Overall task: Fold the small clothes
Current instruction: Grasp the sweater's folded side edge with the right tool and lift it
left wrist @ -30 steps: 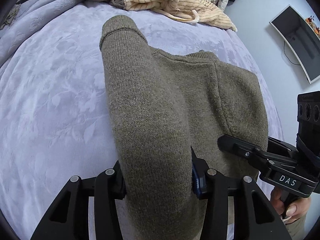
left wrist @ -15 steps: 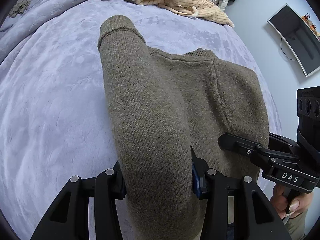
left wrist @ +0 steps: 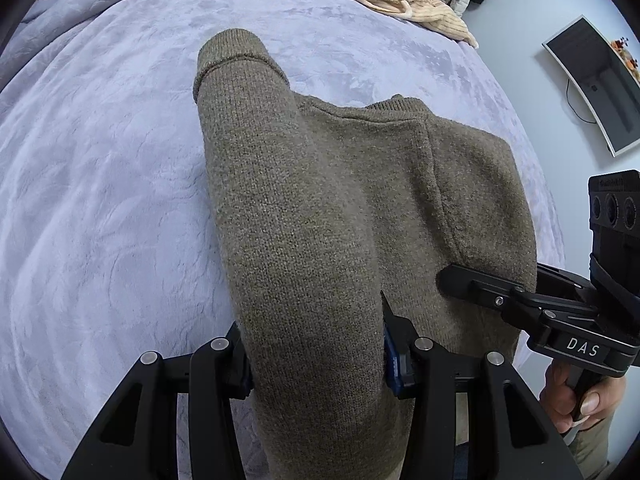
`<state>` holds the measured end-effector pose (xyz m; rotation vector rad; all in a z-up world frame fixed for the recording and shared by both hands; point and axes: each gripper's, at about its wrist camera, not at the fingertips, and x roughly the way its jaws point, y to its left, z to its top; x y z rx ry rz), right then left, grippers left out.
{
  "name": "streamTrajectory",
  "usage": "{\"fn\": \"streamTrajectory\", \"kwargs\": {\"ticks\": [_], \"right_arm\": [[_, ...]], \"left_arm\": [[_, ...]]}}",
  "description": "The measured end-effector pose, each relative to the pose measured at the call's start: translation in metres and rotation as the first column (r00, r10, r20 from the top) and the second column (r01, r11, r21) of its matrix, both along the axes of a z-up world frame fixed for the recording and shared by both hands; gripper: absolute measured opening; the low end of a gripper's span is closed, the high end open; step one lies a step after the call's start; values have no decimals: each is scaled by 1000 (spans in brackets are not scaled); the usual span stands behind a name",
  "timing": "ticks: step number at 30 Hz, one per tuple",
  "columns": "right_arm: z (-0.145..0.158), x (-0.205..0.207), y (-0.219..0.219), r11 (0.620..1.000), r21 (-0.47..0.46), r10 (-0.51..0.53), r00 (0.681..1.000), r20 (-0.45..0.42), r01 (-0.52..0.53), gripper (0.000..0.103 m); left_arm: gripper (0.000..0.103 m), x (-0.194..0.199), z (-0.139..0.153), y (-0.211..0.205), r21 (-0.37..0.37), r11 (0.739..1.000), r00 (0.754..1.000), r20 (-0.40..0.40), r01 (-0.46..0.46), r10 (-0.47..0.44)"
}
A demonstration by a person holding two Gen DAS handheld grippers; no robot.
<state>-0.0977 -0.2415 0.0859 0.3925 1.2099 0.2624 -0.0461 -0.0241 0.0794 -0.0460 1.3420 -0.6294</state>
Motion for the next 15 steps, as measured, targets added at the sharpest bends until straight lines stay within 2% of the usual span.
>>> {"fn": "streamTrajectory", "kwargs": {"ticks": [15], "right_arm": [[-16, -6, -6, 999, 24, -27, 999, -16, 28, 36]], "left_arm": [[50, -1, -11, -11, 15, 1000, 1000, 17, 17, -17]]}}
